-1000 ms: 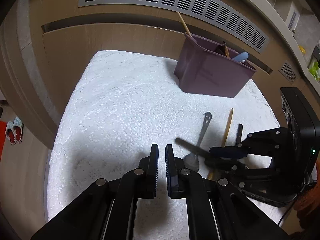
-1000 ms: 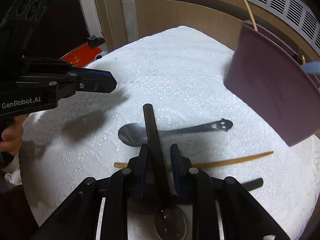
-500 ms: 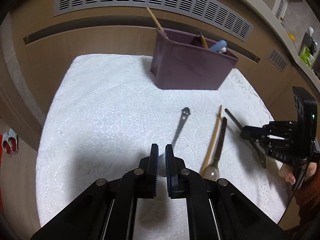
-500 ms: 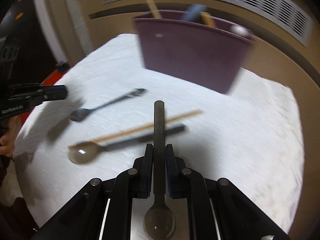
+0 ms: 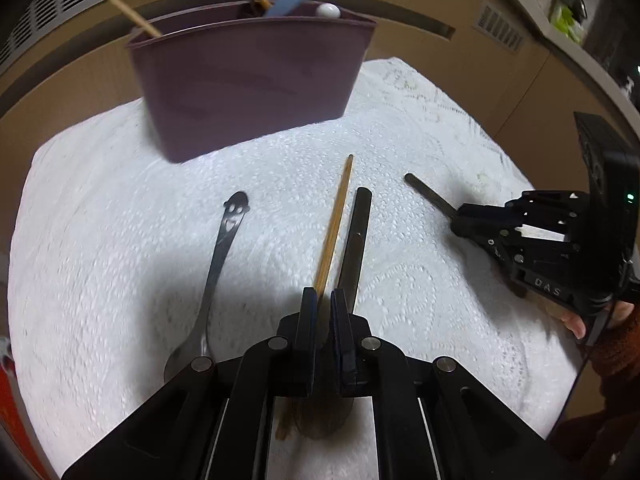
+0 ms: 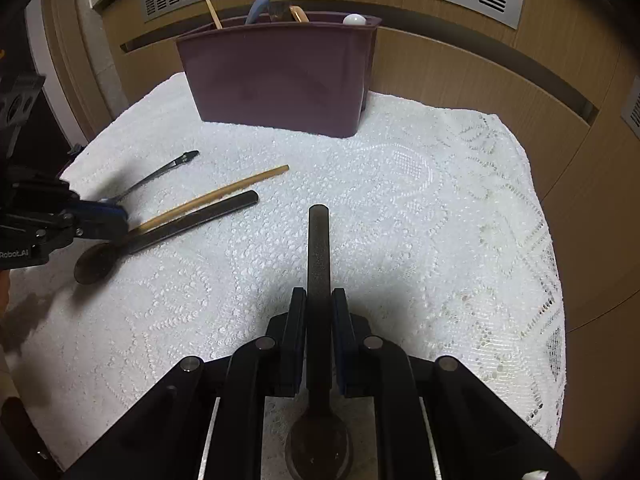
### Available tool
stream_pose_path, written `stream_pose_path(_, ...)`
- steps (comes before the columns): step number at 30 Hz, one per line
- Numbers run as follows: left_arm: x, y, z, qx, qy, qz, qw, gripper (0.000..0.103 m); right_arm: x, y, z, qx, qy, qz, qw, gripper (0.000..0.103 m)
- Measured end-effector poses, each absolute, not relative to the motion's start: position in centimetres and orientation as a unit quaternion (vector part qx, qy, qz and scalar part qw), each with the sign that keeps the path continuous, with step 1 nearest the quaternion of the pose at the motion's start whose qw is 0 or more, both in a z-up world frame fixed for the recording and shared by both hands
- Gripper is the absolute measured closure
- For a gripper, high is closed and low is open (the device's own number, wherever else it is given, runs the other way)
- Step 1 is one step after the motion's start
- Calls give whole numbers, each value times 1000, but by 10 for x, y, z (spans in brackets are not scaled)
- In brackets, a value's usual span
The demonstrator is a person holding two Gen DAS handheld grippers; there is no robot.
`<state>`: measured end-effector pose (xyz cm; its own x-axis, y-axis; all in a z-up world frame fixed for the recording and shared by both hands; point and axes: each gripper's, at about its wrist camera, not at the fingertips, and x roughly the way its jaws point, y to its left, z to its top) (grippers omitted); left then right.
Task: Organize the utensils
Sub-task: 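Grasp the dark metal spoon with the right tool while the left tool grasps a wooden chopstick, then lift the chopstick with the left tool while the right tool lifts the dark spoon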
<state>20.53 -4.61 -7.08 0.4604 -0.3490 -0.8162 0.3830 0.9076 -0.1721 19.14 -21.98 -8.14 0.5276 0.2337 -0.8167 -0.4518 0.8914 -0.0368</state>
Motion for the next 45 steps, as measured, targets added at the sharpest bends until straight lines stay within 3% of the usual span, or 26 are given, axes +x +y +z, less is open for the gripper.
stream_pose_path(17,242,-69,-77,79,475,-177,859,93,188,-211,-85,-133,435,177,873,86)
stream_pose_path(22,238,-51,-81,71,471,-143,868,93,185,-207,-86,-151,424,146,881,73)
stream_pose_path(26,232,-37,-83,44,476,-151,865,93,195,-224,-86,-80,448,148,878,66)
stream_pose_path(28,230,-34,-82,38,477,-158,864,93,199,-225,-85,-70,462,175,867,54)
stream_pose_path(29,230,-34,-81,36,479,-159,863,93,199,-222,-85,-80,463,178,865,53)
stream_pose_path(38,246,-51,-80,41,483,-185,855,93,199,-212,-85,-104,450,170,871,58)
stream_pose_path(41,252,-55,-80,43,486,-189,852,93,201,-208,-84,-114,445,176,871,70)
stream_pose_path(43,254,-55,-80,44,486,-192,852,93,203,-203,-84,-124,440,183,870,92)
stream_pose_path(45,256,-55,-80,46,486,-195,851,93,202,-199,-84,-138,435,186,870,92)
